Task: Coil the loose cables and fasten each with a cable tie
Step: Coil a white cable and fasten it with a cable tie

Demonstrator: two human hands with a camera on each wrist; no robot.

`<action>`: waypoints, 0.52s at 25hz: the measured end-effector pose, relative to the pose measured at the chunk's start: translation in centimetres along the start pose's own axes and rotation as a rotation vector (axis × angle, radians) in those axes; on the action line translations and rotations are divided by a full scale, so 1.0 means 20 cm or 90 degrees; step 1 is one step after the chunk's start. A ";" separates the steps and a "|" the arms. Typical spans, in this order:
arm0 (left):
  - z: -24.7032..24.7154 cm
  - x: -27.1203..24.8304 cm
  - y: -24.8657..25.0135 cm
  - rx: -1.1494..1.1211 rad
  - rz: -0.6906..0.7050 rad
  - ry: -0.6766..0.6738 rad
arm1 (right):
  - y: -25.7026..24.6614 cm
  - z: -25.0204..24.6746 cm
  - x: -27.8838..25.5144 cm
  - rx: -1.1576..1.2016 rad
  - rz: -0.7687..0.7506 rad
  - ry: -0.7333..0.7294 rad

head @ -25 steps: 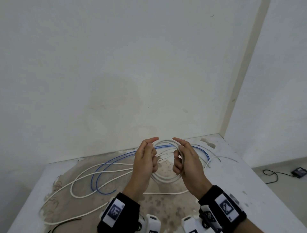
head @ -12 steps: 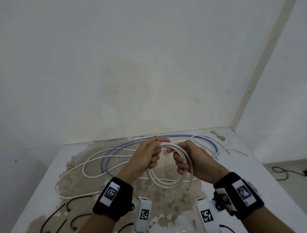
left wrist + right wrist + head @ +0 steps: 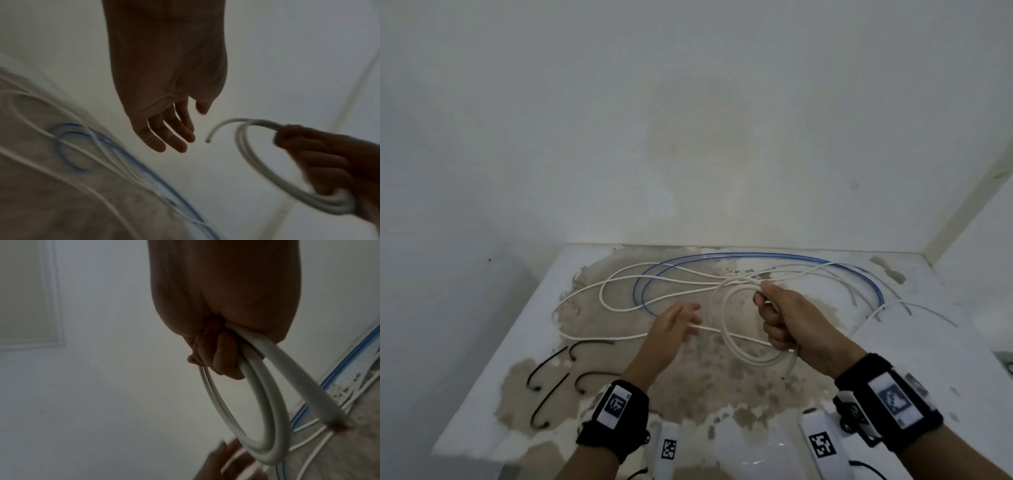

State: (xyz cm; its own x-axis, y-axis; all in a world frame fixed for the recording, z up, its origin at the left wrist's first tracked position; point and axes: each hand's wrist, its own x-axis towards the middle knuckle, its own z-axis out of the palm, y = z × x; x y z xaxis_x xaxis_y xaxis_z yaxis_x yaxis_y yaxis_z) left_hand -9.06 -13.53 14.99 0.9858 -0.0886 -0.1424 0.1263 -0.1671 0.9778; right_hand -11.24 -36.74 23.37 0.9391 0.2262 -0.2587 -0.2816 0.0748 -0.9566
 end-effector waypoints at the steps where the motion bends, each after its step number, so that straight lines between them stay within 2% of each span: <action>1: -0.11 -0.04 -0.15 0.045 -0.042 0.048 | 0.03 0.01 0.01 -0.006 0.000 -0.003; 4: -0.43 -0.22 -0.54 0.219 -0.152 0.179 | 0.12 0.04 0.03 -0.006 0.015 -0.011; 6: -0.59 -0.35 -0.72 0.323 -0.201 0.237 | 0.17 0.07 0.04 -0.018 0.028 -0.014; 8: -0.66 -0.43 -0.83 0.402 -0.232 0.243 | 0.19 0.10 0.05 -0.032 0.036 -0.021; 10: -0.68 -0.50 -0.91 0.496 -0.260 0.204 | 0.21 0.13 0.07 -0.042 0.040 -0.028; 13: -0.67 -0.52 -0.98 0.553 -0.254 0.192 | 0.21 0.16 0.07 -0.058 0.042 -0.038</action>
State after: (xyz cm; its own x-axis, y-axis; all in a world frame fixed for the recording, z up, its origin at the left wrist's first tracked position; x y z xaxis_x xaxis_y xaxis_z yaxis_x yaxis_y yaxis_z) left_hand -20.28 3.78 -0.59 0.8907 0.3628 -0.2739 0.4484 -0.8000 0.3986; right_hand -11.70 -33.00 19.34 0.9049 0.2852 -0.3160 -0.3210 -0.0306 -0.9466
